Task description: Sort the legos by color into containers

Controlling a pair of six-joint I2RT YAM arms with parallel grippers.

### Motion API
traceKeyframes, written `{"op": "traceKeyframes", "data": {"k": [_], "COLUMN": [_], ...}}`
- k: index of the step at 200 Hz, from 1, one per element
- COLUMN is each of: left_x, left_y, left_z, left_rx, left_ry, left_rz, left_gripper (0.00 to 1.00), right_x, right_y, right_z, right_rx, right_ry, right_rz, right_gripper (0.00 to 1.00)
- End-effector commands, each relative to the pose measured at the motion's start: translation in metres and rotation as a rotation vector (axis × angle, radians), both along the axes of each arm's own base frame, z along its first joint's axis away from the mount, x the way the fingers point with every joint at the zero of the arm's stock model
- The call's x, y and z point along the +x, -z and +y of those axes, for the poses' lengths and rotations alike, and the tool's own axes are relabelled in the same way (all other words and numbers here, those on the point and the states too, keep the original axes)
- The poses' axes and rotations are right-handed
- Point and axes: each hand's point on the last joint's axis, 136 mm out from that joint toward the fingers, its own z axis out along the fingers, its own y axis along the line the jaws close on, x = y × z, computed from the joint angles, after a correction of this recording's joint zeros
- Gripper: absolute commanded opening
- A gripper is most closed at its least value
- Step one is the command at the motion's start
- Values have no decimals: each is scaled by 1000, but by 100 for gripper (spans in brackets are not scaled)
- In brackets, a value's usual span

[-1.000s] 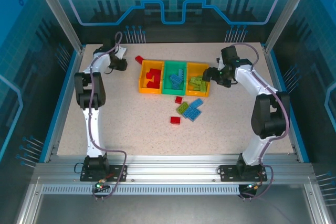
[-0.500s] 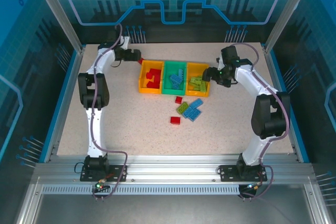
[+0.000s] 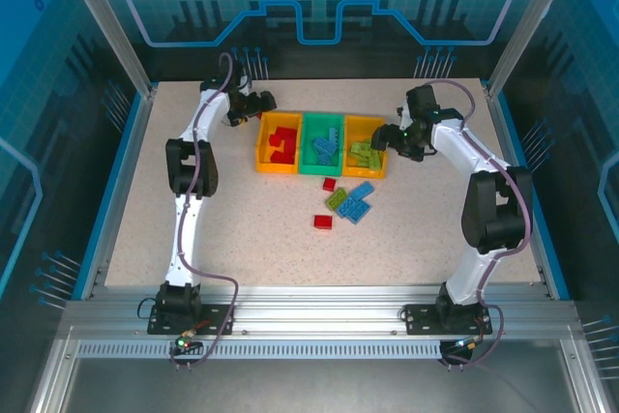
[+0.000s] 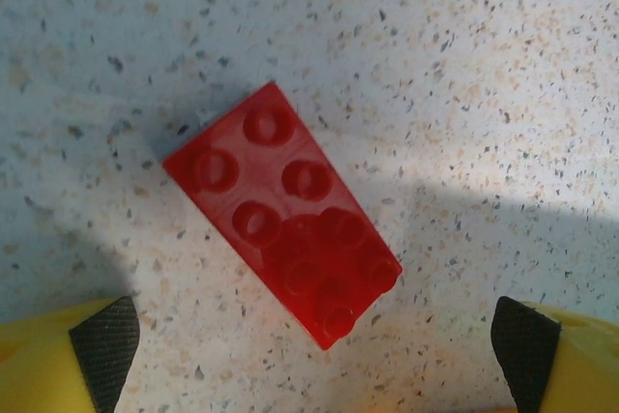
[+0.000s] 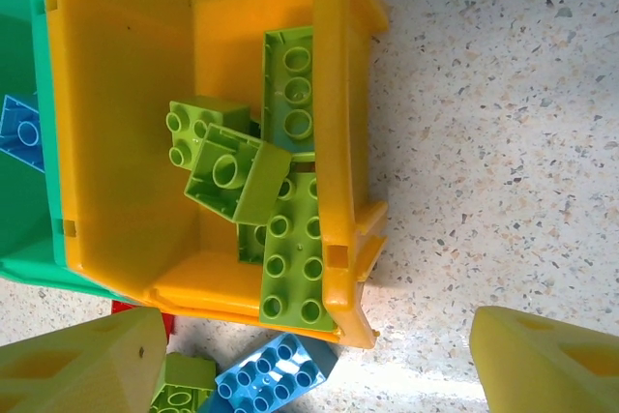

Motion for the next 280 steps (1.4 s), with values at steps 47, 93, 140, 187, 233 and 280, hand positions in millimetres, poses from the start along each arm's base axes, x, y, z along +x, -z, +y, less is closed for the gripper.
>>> {"op": "traceKeyframes", "data": {"k": [47,93,140,187,233,280], "left_x": [-32,-35,-44,-61,-84,-104], "left_y": [51,47,41,39,20,-4], "left_z": [13,27,49,55,64,69], "left_rx": [-22,-32,-28,-13,10,23], "left_ry": [-70,-98,-126,-106,-107,-135], "left_rz": [209,222,228,256,250,229], "left_gripper": [77,53,32,27,29,38], "right_x": [1,-2,-1,-1,0,2], "right_y": [-10,-6,-5,-7,-10,-11], "right_z": [-2,-5,-6,-5,-5,0], "right_rx": [29,26,13,16,18,45], "right_ry": [-4,3,-5,-9,-13,-22], "right_rz": [-26,-17,-13,-16,-25,-31], "right_gripper": [84,84,83,83,83,83]}}
